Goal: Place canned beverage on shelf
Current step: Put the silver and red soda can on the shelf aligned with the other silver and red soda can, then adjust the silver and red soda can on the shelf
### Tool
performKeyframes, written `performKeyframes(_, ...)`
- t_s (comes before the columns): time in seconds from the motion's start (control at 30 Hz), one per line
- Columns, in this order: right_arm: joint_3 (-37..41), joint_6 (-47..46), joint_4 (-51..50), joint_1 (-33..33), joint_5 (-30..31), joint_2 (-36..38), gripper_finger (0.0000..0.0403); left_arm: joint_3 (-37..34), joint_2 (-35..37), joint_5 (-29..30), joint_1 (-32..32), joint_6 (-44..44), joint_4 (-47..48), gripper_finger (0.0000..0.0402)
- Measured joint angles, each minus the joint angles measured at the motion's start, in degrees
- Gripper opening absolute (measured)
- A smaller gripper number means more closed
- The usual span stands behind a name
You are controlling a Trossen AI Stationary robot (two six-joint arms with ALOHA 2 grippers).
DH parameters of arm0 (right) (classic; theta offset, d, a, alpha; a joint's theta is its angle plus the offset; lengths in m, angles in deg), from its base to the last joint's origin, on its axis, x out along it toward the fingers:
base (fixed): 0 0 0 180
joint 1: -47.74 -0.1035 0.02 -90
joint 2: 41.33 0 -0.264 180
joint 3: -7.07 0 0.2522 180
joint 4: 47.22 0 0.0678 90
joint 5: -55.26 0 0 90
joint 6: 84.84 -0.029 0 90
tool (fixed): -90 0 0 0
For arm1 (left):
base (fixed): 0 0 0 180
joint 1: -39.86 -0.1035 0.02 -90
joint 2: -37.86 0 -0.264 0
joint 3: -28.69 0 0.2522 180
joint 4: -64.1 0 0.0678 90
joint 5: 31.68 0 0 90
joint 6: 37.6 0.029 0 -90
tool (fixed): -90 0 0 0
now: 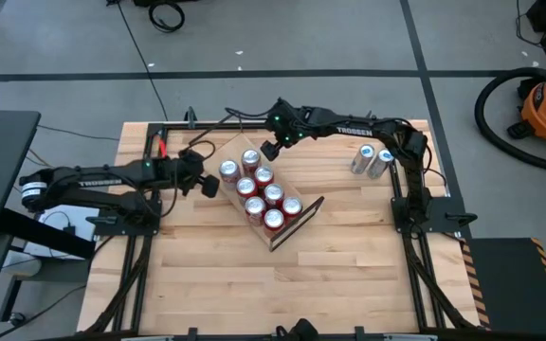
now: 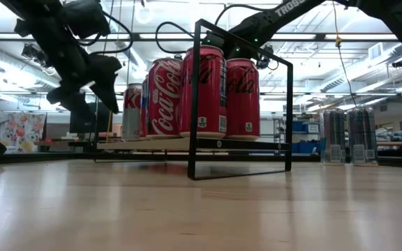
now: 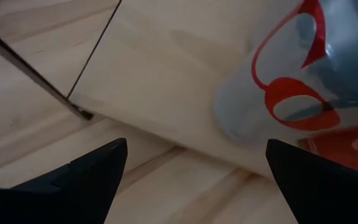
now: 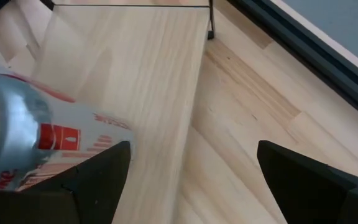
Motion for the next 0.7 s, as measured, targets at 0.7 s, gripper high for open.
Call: performKeyframes(0.7,0.0,-0.2,1.9,-1.5,-1.9,0.0,0.0361,-3.5,-1.0,-2.5,0.0,-1.1,-10.5,0.0396)
